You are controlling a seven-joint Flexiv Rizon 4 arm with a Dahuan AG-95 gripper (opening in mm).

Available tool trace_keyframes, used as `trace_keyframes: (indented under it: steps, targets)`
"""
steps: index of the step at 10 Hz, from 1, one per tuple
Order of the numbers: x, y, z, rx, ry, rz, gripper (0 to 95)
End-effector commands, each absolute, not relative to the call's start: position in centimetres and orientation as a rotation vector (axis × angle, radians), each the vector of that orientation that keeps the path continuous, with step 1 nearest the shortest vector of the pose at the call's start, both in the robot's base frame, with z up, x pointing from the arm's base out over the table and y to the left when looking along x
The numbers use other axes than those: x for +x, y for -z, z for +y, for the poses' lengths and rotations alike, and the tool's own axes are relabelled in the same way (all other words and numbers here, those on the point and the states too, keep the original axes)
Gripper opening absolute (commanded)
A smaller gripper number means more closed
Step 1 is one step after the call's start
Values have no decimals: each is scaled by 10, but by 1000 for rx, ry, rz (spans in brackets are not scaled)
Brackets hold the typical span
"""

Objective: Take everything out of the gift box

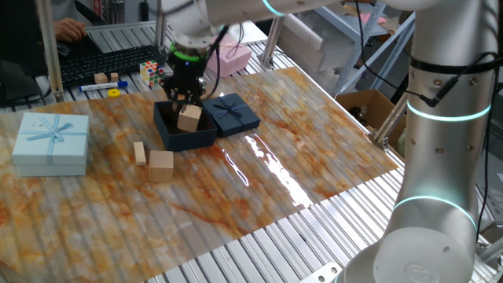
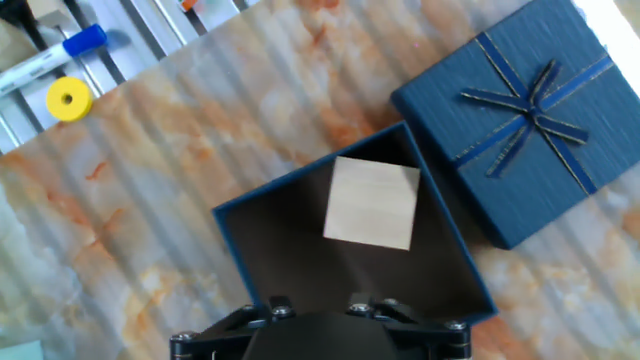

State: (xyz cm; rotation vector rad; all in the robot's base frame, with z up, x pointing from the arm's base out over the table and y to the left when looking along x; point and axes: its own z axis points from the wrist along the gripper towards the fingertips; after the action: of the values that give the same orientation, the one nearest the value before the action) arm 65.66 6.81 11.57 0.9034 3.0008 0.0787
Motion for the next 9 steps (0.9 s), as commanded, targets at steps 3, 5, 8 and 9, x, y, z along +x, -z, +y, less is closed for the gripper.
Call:
trace_keyframes:
  steps: [3,5,8,9]
  targets:
    - [658,-104,68,948,-66,2995,0]
    - [658,-104,68,987,-66,2982,0]
    - [658,-104,68,1050,-50,2957,0]
    - [658,-104,68,1085,-66,2943,0]
